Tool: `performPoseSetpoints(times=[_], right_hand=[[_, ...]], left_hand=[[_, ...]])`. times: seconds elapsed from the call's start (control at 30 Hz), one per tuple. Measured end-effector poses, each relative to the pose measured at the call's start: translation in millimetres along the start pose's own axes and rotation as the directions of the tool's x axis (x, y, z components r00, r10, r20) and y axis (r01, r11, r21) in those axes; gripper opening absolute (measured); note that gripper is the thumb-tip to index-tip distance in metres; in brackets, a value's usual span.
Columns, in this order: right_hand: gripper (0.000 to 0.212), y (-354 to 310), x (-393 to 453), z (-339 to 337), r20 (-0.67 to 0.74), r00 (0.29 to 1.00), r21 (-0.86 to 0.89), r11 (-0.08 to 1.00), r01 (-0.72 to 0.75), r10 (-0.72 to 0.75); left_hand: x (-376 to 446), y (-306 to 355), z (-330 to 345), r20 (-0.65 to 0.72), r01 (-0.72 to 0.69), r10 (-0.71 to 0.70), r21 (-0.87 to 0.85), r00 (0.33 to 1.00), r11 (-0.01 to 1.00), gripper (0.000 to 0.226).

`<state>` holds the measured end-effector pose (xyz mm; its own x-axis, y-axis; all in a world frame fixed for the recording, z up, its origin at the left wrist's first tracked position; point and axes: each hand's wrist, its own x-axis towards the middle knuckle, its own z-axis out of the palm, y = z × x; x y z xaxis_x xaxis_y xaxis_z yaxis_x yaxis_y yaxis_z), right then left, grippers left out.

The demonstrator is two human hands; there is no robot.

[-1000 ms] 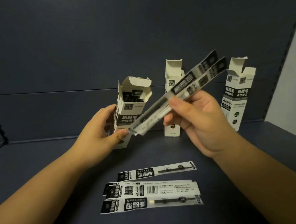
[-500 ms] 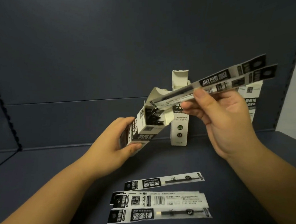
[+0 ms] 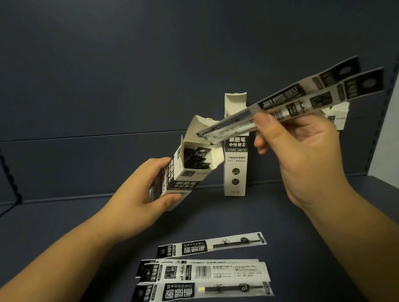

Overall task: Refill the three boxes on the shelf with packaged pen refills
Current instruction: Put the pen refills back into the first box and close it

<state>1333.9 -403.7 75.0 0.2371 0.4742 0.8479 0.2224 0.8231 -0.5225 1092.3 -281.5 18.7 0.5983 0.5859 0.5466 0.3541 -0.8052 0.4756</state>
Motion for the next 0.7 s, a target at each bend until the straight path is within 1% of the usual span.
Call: performPoseSetpoints(times=[0.17, 0.33, 0.47, 0.57, 0.63, 0.7], right_hand=[[0.02, 1.2, -2.2, 0.9, 0.036, 0.999, -0.062, 0.998, -0.018, 0.021], [0.018, -0.7, -0.1, 1.1, 0.024, 0.998, -0.083, 0.995, -0.06, 0.062], [0.016, -2.2, 1.1, -0.7, 0.016, 0.999, -0.111, 0.993, -0.041, 0.043], [0.014, -2.3, 0.1, -0.1, 0.052, 0.998, -0.141, 0.99, -0.024, 0.032], [0.012, -1.6, -1.5, 0.9, 0.083, 0.996, -0.187, 0.982, -0.025, 0.042], [0.008, -0.9, -2.9, 1.7, 0.114, 0.992, -0.276, 0.961, -0.029, 0.062]], left_hand=[[0.7, 0.5, 1.7, 0.009, -0.024, 0.024, 0.005, 1.0, 1.0, 0.065], [1.2, -0.8, 2.3, 0.012, -0.039, 0.039, 0.013, 0.999, 0.999, 0.065], [2.2, -1.2, 1.7, 0.014, -0.05, 0.05, 0.026, 0.999, 0.998, 0.066], [2.7, -0.7, 2.0, 0.01, -0.058, 0.057, 0.038, 0.998, 0.998, 0.066], [3.0, 0.8, 3.2, 0.017, -0.07, 0.069, 0.048, 0.997, 0.996, 0.064], [3.5, 3.5, 4.0, 0.028, -0.078, 0.077, 0.058, 0.997, 0.995, 0.063]])
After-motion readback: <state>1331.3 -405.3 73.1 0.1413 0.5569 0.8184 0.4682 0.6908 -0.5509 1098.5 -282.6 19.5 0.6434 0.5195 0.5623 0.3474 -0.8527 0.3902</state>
